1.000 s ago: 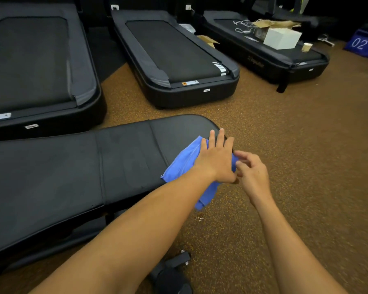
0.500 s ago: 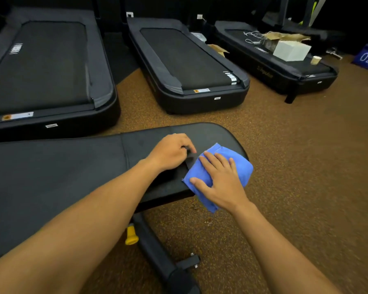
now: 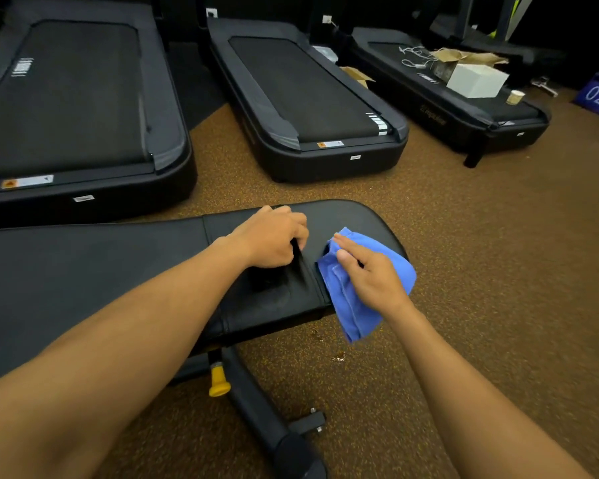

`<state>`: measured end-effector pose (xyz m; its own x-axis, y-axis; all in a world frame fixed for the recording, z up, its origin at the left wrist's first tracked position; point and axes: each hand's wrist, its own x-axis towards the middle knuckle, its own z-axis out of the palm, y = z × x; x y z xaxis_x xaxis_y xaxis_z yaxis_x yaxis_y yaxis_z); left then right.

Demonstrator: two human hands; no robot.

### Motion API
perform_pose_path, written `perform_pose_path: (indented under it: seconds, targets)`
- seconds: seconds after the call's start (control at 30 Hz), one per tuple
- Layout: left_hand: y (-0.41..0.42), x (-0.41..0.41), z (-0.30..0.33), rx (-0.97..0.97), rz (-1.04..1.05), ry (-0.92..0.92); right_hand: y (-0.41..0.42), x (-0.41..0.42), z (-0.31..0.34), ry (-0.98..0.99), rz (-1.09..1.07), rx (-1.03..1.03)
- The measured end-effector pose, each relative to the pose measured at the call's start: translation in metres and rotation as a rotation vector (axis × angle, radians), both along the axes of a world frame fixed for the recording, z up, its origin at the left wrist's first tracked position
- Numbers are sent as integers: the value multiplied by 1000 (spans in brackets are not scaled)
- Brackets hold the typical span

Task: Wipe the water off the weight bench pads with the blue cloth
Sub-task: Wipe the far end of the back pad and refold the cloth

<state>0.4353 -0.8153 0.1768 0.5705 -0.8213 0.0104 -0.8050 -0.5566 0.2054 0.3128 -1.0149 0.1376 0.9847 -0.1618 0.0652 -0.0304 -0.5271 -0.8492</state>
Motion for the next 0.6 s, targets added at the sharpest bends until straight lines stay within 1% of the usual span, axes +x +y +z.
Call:
perform_pose_path:
  seconds: [0.03,0.07,0.1,0.13,0.2,0.23,0.27,0.33,0.4,0.5,0.53,0.6]
  targets:
    - [0,-1,1,5,-5,4,-2,-2,3,-27,-27,30]
    - [1,-2,0,4,-4,20,-5,-4,3,-60,-74,-2]
    - [2,-2,0,-9,5,48,-7,-8,2,-68,-115,-104]
    - [4,-1,1,-30,15,81,-8,-11,-1,-30,-120,-261]
    - [8,1,2,-59,18,132,-5,-19,-12,99,-23,-578]
    - [10,2,3,-66,10,144,-4,-20,-17,137,25,-671]
    - [11,4,3,-74,0,149,-3,-18,-19,145,66,-718]
    - [13,5,3,-98,-20,154,-1,-6,-15,116,208,-735]
    - [16,6,3,-131,-31,160,-3,8,-9,55,413,-740]
    - [18,5,2,-182,-37,187,-6,35,1,58,711,-722]
    - [18,5,1,-201,-34,194,-4,44,4,68,767,-735]
    - [16,5,0,-231,-24,199,2,60,7,70,810,-768]
